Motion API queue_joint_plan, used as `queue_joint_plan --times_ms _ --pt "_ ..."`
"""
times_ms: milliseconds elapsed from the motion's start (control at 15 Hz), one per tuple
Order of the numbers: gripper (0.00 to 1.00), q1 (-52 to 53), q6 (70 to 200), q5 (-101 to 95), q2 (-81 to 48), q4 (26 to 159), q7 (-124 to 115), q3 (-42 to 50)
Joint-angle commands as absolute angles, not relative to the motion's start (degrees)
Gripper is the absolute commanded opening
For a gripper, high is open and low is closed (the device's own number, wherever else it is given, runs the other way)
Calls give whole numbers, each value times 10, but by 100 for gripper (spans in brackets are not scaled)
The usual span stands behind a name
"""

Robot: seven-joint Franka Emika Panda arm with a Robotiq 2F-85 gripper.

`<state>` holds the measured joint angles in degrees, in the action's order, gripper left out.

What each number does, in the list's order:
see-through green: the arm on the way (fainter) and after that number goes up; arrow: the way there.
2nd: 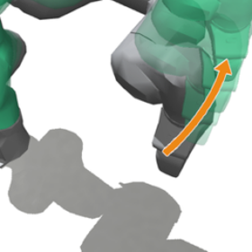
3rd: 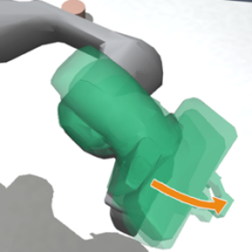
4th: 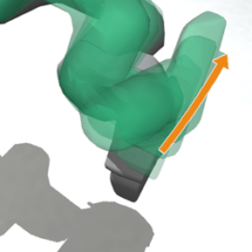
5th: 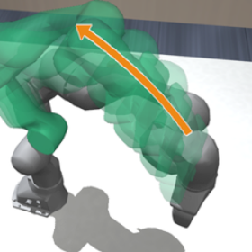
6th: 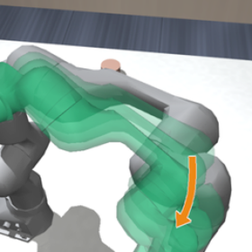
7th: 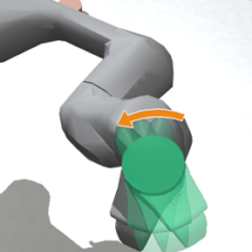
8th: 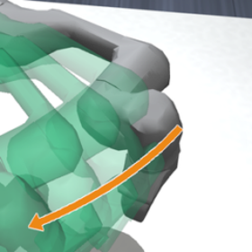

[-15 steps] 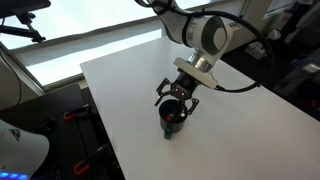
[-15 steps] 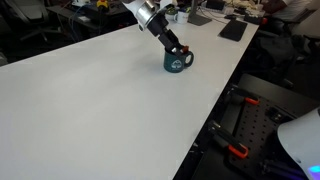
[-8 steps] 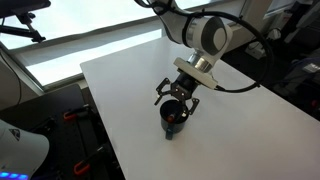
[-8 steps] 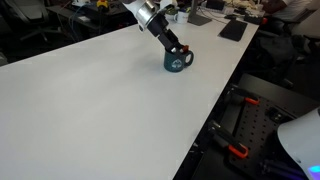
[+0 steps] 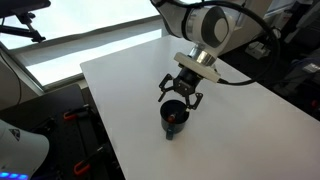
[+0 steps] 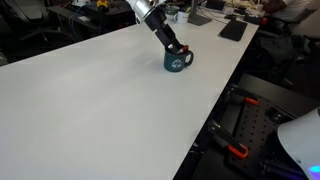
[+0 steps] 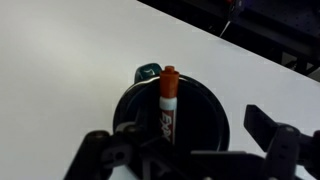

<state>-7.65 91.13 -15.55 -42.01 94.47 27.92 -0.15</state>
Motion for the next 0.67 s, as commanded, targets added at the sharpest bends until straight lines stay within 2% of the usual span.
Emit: queue_joint_plan --times_ms 0,200,267,333,533,600 --pt "100 -72 938 -166 -378 987 261 0" --pt "97 -74 935 -165 -375 987 265 0" --pt "81 -75 935 -164 -375 986 265 0" --pt "79 -75 935 -164 -375 986 266 0" --pt "52 -75 934 -165 -379 984 267 1" --pt "53 -75 932 -164 -381 982 268 1"
